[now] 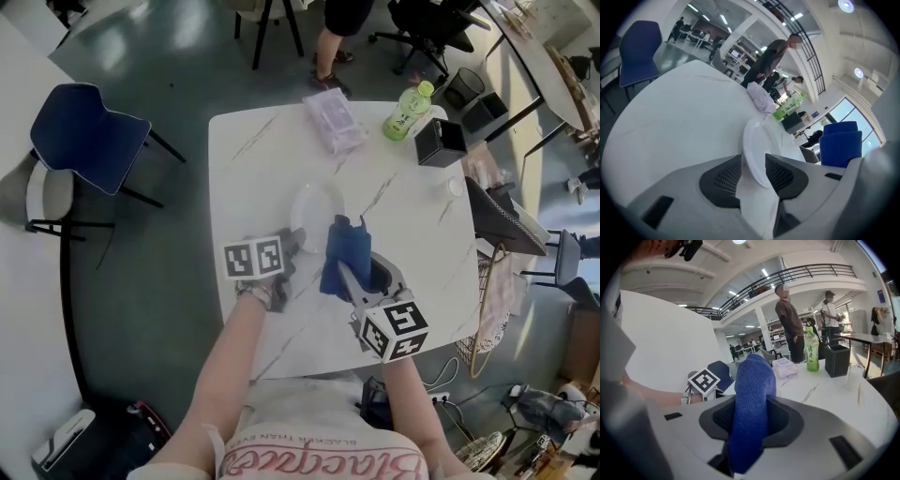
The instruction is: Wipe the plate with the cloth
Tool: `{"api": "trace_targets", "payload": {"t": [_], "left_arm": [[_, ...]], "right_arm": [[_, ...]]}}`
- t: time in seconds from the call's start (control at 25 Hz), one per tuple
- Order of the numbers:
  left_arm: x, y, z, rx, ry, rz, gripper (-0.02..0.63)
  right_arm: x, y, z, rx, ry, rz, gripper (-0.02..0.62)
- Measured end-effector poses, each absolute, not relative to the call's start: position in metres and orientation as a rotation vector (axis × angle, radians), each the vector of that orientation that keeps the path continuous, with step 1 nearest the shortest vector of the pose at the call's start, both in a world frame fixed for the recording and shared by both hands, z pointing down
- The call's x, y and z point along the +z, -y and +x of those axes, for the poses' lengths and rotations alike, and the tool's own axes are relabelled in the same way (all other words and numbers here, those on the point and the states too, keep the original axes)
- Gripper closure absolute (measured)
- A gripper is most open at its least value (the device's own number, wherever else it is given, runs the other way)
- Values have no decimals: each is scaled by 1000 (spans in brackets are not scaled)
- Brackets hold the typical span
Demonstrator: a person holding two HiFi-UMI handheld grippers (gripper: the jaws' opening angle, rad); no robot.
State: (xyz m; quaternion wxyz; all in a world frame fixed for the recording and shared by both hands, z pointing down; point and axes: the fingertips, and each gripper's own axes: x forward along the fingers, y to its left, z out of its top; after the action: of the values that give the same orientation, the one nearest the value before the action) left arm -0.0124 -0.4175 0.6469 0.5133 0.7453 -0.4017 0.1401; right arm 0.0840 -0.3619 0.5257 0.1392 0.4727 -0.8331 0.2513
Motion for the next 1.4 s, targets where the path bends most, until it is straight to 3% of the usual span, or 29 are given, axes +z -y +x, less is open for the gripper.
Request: {"api": "trace_targets", "payload": {"t": [0.24,0.4,0.8,1.4], "left_arm": [[654,422,-7,400,1000,1711,476],[660,428,-1,437,1028,1706,551],[638,427,4,106,931,1694,591],[563,393,-8,-49,899,1907,592]], "right_arm": [[532,362,85,739,2402,1359,466],[534,361,86,746,2396,1346,466],[526,356,91,723,2390,1368,466],[477,331,81,608,2459,1433,466]]}}
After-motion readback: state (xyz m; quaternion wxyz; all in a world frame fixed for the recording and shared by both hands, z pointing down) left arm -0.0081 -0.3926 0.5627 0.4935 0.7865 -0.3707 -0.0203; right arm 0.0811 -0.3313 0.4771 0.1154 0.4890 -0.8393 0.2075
